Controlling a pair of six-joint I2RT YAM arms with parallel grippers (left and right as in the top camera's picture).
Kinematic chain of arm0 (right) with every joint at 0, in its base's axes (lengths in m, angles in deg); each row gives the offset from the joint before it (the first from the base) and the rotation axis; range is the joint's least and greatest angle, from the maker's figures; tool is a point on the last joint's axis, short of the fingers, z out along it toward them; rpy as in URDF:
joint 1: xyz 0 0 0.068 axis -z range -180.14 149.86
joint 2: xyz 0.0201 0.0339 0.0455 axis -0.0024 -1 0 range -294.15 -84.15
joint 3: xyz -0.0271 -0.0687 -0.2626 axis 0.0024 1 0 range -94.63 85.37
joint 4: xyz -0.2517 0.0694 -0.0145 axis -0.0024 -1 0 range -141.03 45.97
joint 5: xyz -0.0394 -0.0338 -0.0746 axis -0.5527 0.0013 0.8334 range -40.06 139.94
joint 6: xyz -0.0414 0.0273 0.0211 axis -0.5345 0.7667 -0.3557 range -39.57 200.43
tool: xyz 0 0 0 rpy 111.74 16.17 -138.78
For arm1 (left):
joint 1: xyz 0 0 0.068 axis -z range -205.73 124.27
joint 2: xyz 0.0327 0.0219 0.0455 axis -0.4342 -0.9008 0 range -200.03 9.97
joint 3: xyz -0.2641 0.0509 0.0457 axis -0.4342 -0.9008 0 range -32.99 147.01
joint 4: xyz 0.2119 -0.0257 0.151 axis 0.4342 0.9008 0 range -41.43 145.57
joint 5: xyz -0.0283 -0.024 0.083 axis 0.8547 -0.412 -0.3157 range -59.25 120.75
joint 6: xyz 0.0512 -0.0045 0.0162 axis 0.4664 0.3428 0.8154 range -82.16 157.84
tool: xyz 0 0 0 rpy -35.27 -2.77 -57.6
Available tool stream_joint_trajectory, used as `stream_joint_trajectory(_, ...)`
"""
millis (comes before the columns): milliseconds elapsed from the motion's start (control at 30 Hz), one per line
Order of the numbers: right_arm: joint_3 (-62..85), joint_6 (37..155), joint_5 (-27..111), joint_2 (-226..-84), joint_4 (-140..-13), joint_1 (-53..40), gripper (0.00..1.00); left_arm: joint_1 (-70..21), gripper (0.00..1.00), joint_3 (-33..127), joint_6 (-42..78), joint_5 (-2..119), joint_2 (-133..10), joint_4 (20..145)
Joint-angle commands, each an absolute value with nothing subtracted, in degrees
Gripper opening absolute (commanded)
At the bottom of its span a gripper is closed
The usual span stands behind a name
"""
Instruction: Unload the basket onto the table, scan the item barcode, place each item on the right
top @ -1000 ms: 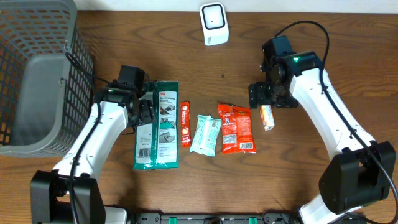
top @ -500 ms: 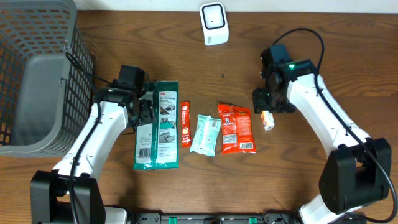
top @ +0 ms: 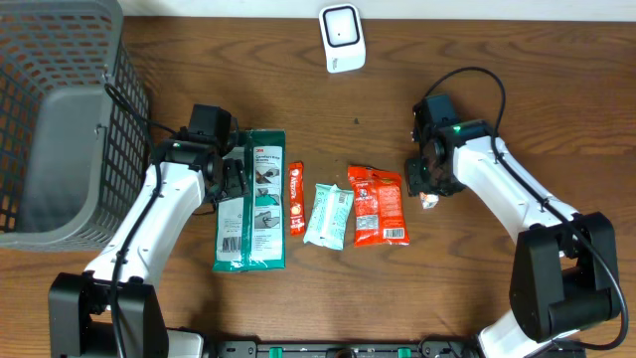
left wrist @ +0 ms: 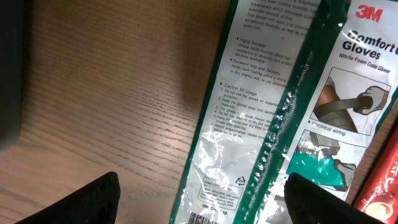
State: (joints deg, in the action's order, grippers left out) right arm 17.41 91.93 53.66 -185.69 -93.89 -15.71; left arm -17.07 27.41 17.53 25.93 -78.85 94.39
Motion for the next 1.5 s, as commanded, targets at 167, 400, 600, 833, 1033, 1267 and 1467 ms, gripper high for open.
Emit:
stream_joint_trajectory(167, 19.2, 90.6, 54.4, -185.8, -89.3, -15.8, 0.54, -17.4, 0.85, 28.3, 17.8, 25.6, -78.4, 94.4)
stream_joint_trajectory(400, 21.2, 90.6, 54.7, -185.8, -87.2, -15.8, 0.50, -17.4, 0.85, 28.3, 17.8, 25.6, -78.4, 94.4)
stream_joint_trajectory(600, 21.4, 90.6, 55.7, -185.8, -87.5, -15.8, 0.40, -17.4, 0.85, 28.3, 17.8, 25.6, -78.4, 94.4)
stream_joint_trajectory(833, 21.5, 90.6, 55.9, -185.8, -87.6, -15.8, 0.26, -17.4, 0.85, 28.3, 17.8, 25.6, -78.4, 94.4)
stream_joint_trajectory(1033, 21.5, 90.6, 56.7, -185.8, -87.7, -15.8, 0.37, -17.4, 0.85, 28.3, 17.8, 25.6, -78.4, 94.4)
stream_joint_trajectory(1267, 21.5, 90.6, 57.1, -185.8, -88.3, -15.8, 0.38, -17.4, 0.85, 28.3, 17.8, 25.6, -78.4, 94.4)
stream_joint_trajectory(1467, 21.5, 90.6, 57.2, -185.8, -89.5, -15.8, 0.34, -17.4, 0.85, 28.3, 17.8, 25.6, -78.4, 94.4)
